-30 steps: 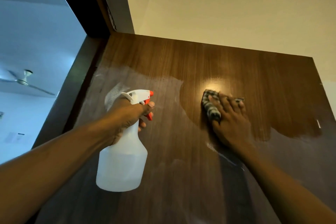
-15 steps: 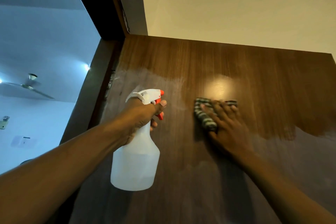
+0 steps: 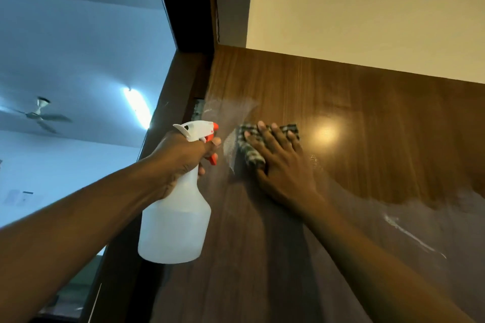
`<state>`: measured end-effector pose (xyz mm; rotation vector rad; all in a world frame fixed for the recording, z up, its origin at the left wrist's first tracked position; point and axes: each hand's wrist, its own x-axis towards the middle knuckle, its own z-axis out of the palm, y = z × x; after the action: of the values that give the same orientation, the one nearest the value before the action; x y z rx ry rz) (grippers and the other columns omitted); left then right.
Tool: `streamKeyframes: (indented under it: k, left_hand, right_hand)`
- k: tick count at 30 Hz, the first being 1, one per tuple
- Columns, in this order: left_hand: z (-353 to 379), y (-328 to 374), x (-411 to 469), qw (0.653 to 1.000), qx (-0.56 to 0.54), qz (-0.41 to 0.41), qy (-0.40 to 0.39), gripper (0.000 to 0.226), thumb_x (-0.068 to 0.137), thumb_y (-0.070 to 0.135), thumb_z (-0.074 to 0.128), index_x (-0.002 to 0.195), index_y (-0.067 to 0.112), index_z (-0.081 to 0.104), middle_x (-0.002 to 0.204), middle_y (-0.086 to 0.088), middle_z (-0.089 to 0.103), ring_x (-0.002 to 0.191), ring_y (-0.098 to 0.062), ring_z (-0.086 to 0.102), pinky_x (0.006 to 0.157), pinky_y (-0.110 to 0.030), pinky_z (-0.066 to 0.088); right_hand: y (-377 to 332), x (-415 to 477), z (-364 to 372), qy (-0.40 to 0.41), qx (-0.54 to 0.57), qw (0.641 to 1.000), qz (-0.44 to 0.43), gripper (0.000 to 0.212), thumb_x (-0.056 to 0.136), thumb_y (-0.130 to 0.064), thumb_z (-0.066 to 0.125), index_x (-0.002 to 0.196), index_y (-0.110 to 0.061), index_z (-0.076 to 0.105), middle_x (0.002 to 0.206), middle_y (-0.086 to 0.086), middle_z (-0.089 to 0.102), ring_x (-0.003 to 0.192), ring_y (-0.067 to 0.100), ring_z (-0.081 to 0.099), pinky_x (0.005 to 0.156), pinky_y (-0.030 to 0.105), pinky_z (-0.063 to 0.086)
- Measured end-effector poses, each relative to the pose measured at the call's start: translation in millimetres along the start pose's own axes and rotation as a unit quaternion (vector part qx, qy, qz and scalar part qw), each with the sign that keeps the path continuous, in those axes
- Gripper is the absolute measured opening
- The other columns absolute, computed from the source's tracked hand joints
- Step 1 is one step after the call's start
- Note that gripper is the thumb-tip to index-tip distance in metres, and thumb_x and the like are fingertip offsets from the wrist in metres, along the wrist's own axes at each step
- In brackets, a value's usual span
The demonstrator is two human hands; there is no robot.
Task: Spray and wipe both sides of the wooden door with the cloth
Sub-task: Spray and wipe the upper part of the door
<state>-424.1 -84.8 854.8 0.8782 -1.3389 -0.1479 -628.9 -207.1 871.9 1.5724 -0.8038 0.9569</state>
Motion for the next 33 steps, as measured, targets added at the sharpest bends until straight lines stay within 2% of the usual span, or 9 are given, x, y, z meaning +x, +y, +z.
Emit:
streamKeyframes:
  k: [2, 4, 8, 14, 18, 20, 27, 30, 33]
  left_hand:
    - [-8, -7, 0, 1.000, 0.005, -0.010, -0.003, 0.026, 0.083, 0.042, 0.063, 0.096, 0.021, 0.055, 0.084, -0.008, 0.067, 0.059, -0.021, 0.058, 0.058, -0.029, 0.052]
    - [-18, -15, 0, 1.000, 0.006, -0.009, -0.012, 0.032, 0.083, 0.043, 0.063, 0.104, 0.019, 0.057, 0.085, -0.009, 0.068, 0.060, -0.021, 0.058, 0.058, -0.029, 0.052]
    - [-33, -22, 1, 1.000, -0.001, -0.009, -0.014, 0.031, 0.085, 0.039, 0.062, 0.103, 0.014, 0.057, 0.078, -0.008, 0.067, 0.053, -0.017, 0.055, 0.053, -0.025, 0.049]
    - [-51, -21, 5, 0.999, 0.008, -0.031, 0.014, 0.040, 0.083, 0.043, 0.063, 0.106, 0.013, 0.051, 0.078, -0.013, 0.059, 0.059, -0.022, 0.056, 0.060, -0.030, 0.051]
    - [-59, -23, 1, 0.999, -0.004, -0.030, 0.012, 0.042, 0.082, 0.044, 0.065, 0.105, 0.011, 0.055, 0.072, -0.013, 0.060, 0.056, -0.023, 0.057, 0.063, -0.035, 0.054]
    - [-59, -25, -6, 0.999, -0.011, -0.037, 0.003, 0.040, 0.082, 0.042, 0.065, 0.106, 0.013, 0.053, 0.075, -0.014, 0.061, 0.059, -0.024, 0.058, 0.068, -0.038, 0.055]
    - [-62, -31, -25, 0.999, -0.009, -0.049, -0.010, 0.034, 0.083, 0.041, 0.064, 0.100, 0.013, 0.054, 0.070, -0.011, 0.059, 0.056, -0.020, 0.056, 0.057, -0.028, 0.050]
    - [-61, -31, -28, 0.999, -0.017, -0.040, -0.010, 0.027, 0.084, 0.040, 0.064, 0.092, 0.016, 0.059, 0.064, -0.010, 0.059, 0.052, -0.019, 0.055, 0.056, -0.027, 0.050]
    - [-57, -36, -32, 0.999, -0.014, -0.043, -0.012, 0.038, 0.082, 0.043, 0.065, 0.099, 0.010, 0.062, 0.068, -0.013, 0.062, 0.052, -0.020, 0.056, 0.054, -0.028, 0.049]
  right_hand:
    - [9, -27, -2, -0.001, 0.000, 1.000, -0.004, 0.062, 0.095, -0.052, 0.030, 0.154, -0.037, 0.018, 0.163, -0.005, 0.015, 0.151, 0.020, 0.013, 0.121, 0.043, 0.008]
    - [20, -28, -5, 0.015, 0.001, 0.998, 0.061, 0.064, 0.093, -0.052, 0.030, 0.153, -0.033, 0.022, 0.162, -0.003, 0.021, 0.149, 0.023, 0.021, 0.120, 0.044, 0.011]
    - [12, 50, -7, 0.013, 0.010, 0.986, 0.166, 0.065, 0.095, -0.057, 0.023, 0.155, -0.037, 0.008, 0.164, 0.000, 0.011, 0.151, 0.027, 0.011, 0.121, 0.050, 0.008]
    - [-69, 126, 0, 0.010, 0.012, 0.997, 0.077, 0.061, 0.100, -0.056, 0.028, 0.155, -0.034, 0.014, 0.165, 0.001, 0.009, 0.151, 0.026, 0.005, 0.121, 0.049, -0.001]
    - [-93, 66, 0, -0.019, 0.013, 0.999, -0.043, 0.063, 0.096, -0.059, 0.018, 0.154, -0.038, 0.015, 0.165, -0.002, 0.009, 0.152, 0.025, 0.005, 0.120, 0.047, 0.000]
    - [-80, 27, 4, -0.023, 0.012, 0.998, -0.050, 0.062, 0.096, -0.059, 0.020, 0.154, -0.041, 0.009, 0.165, -0.004, 0.007, 0.152, 0.023, 0.004, 0.122, 0.047, 0.001]
    - [-58, 66, -6, 0.008, 0.013, 0.988, 0.157, 0.065, 0.095, -0.062, 0.021, 0.155, -0.041, 0.007, 0.165, -0.001, 0.007, 0.151, 0.027, 0.004, 0.121, 0.053, 0.004]
    - [-100, 84, -1, 0.003, 0.008, 0.997, 0.082, 0.064, 0.096, -0.061, 0.028, 0.154, -0.039, 0.013, 0.165, 0.000, 0.008, 0.151, 0.028, 0.004, 0.121, 0.053, 0.001]
    - [-132, 42, 9, -0.007, 0.017, 0.999, -0.031, 0.066, 0.092, -0.056, 0.038, 0.152, -0.032, 0.029, 0.163, 0.004, 0.019, 0.150, 0.031, 0.012, 0.120, 0.052, 0.004]
